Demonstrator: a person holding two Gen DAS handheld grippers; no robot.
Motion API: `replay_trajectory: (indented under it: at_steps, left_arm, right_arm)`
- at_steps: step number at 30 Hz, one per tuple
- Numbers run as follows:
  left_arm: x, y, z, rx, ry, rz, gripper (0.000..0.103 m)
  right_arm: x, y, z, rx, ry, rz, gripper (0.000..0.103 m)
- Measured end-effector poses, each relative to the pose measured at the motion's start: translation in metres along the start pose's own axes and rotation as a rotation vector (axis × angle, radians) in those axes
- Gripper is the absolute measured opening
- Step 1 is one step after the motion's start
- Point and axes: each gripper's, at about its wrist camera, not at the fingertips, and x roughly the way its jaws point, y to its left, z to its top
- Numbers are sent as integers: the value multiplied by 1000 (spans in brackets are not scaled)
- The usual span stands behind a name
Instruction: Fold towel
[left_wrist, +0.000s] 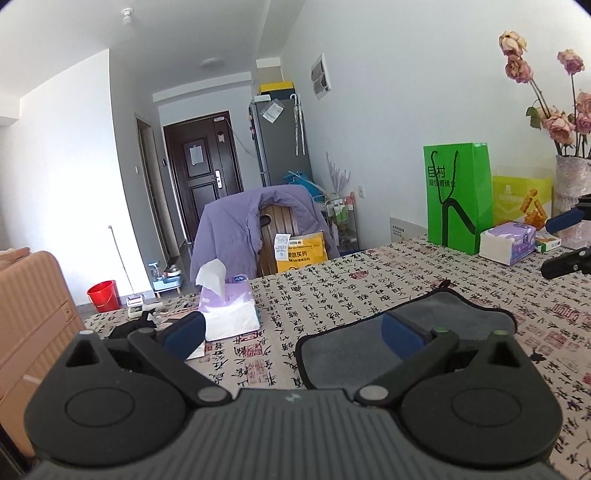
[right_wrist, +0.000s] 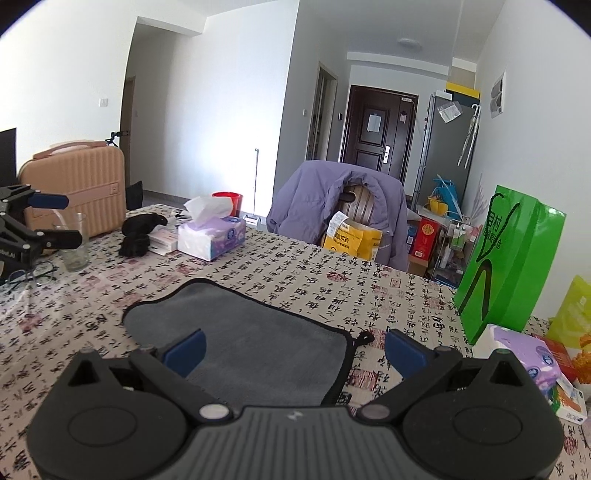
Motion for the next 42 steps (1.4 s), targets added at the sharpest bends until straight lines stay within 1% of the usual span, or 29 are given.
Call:
replay_trajectory:
  at_steps: [8,14,23,28,34,42]
  left_arm:
    - [-47,-10,-12,0,-18,13,103]
    - [-80,-17,-27,-1,-26,15,103]
    - [-115,-22,-59,-20,8,-1,103]
    - [-130,-26,-76,-37,16,-4,103]
    - [-139,-31,-92,-58,26,-17,103]
    - [-149,-31,-110,-75,30,-33,103]
  right_arm:
    - [-45,18,-19,-3,-29,-2,103]
    - [-72,31,-36,-8,-38,-3,103]
    - [-104,51,-71,7,-36,-11,103]
    - [-118,61,-90,9,-16,-14,103]
    - [-130,70,-107,27,-2,-15,103]
    - [-141,78,-121,48,5,-25,103]
